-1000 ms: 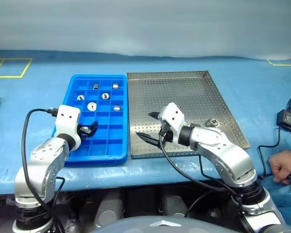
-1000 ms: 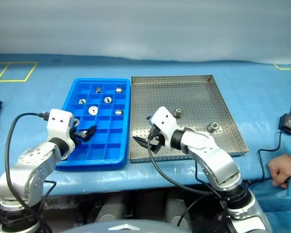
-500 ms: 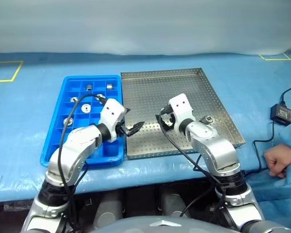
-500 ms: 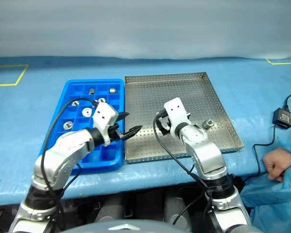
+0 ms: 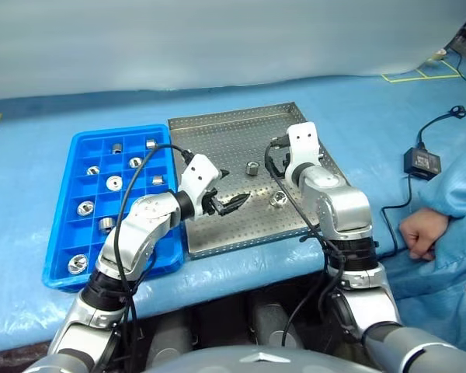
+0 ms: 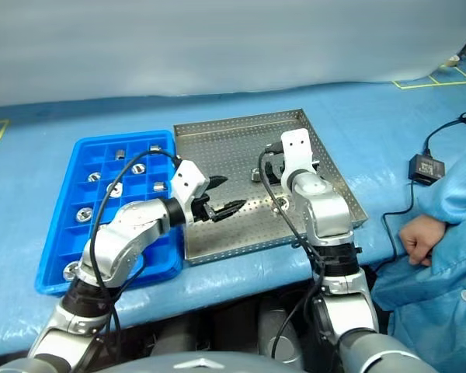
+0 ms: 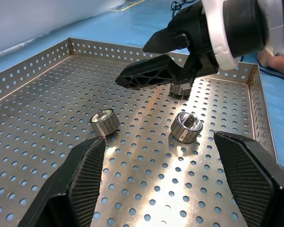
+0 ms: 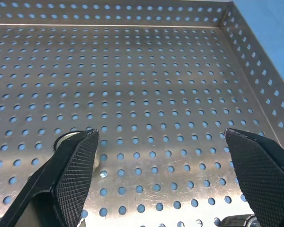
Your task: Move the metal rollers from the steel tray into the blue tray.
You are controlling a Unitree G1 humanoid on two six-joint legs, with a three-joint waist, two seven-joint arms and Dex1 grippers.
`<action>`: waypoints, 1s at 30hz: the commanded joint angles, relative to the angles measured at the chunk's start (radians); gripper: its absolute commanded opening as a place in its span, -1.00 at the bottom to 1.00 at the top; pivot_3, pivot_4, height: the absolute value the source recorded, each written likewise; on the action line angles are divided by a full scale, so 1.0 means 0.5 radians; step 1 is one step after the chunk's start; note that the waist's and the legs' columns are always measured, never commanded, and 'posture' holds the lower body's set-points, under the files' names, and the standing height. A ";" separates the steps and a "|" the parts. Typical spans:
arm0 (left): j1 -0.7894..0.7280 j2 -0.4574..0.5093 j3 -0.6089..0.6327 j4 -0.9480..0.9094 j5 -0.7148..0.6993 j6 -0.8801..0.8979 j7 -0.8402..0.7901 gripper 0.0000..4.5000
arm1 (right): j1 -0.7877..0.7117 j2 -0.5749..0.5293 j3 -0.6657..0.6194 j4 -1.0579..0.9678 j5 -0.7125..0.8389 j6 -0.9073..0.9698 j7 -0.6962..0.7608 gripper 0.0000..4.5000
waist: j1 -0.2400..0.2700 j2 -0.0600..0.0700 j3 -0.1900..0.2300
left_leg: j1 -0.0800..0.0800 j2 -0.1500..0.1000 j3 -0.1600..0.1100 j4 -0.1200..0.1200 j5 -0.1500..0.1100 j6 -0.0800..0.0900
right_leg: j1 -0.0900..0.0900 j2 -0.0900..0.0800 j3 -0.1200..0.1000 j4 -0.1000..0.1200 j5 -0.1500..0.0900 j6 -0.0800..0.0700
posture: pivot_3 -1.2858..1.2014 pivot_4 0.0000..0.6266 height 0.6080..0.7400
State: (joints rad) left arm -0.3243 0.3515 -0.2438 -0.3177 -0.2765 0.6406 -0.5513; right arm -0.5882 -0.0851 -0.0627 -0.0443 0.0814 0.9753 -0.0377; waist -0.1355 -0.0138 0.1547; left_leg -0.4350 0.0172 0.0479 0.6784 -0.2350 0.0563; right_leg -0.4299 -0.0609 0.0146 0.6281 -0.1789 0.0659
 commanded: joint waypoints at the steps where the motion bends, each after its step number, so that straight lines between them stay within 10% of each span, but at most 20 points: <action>1: 0.043 -0.017 0.058 -0.101 0.013 -0.040 0.059 0.76 | 0.020 0.208 -0.207 -0.150 0.103 0.047 -0.132 1.00 | 0.006 0.000 0.000 | -0.001 0.000 0.000 -0.001 0.000 0.000 | -0.001 0.000 0.000 0.000 0.001 0.001 | -0.09 -0.52 1.00; 25: 0.086 -0.011 0.069 -0.161 0.003 0.015 0.126 0.76 | 0.513 0.500 -0.228 -0.762 0.144 0.496 -0.181 1.00 | 0.027 0.004 0.000 | 0.002 0.001 0.000 -0.002 0.001 -0.002 | 0.001 0.000 0.000 0.000 -0.003 -0.004 | -0.11 -0.52 1.00; 30: 0.090 -0.010 0.086 -0.175 -0.005 0.026 0.139 0.78 | 0.508 0.515 -0.255 -0.732 0.154 0.482 -0.213 0.44 | 0.028 0.004 0.000 | 0.002 0.001 0.000 -0.002 0.001 -0.002 | 0.001 -0.001 -0.001 0.000 -0.003 -0.004 | -0.10 -0.52 1.00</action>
State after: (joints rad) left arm -0.2699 0.3484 -0.2107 -0.3558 -0.2771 0.6513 -0.4819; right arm -0.3356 0.1291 -0.1878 -0.3981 0.1477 1.2296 -0.1378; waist -0.1215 -0.0118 0.1546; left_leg -0.4338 0.0180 0.0478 0.6776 -0.2344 0.0551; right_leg -0.4297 -0.0612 0.0142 0.6280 -0.1804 0.0640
